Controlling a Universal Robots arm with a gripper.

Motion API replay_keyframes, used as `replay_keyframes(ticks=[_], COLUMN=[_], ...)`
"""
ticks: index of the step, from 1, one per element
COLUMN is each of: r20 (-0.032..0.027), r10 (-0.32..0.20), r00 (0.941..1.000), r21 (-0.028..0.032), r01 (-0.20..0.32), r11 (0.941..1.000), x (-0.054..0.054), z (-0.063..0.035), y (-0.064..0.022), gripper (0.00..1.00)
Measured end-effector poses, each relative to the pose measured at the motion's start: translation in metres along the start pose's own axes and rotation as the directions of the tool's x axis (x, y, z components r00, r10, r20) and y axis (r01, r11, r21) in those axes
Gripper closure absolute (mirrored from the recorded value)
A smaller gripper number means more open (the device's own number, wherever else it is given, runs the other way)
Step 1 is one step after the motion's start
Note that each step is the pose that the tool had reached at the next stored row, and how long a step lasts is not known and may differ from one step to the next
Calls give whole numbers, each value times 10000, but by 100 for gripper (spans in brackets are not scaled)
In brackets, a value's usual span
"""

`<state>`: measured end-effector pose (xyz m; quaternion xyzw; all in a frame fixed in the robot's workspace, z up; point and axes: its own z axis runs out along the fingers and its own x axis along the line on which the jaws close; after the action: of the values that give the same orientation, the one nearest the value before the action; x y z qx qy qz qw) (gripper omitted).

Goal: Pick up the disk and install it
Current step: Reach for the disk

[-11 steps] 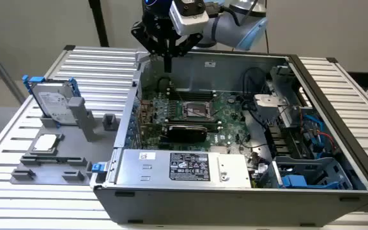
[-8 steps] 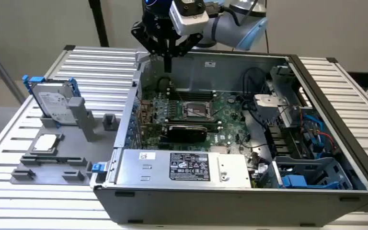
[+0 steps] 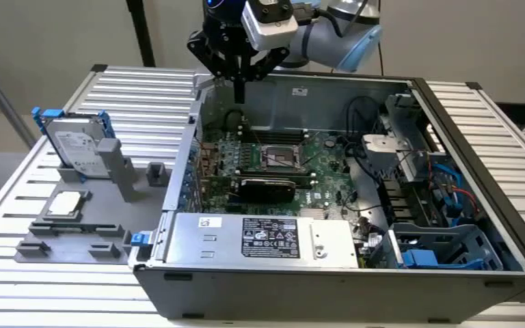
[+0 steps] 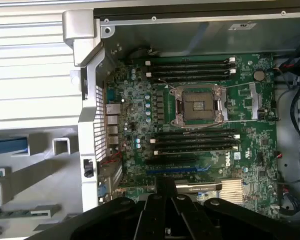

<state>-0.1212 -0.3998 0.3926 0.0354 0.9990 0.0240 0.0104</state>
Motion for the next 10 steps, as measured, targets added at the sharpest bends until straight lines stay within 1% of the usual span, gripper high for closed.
replay_keyframes(ticks=[3,5,10], r20=[0,0,0], r10=[-2,-1,1], r00=[10000,10000,10000], r21=[1,0,0], r01=[2,1,-1], r11=[10000,10000,10000], x=[15,89,314], z=[-1,-2,-7], y=[-2,-6,-9], gripper=[100,100,100])
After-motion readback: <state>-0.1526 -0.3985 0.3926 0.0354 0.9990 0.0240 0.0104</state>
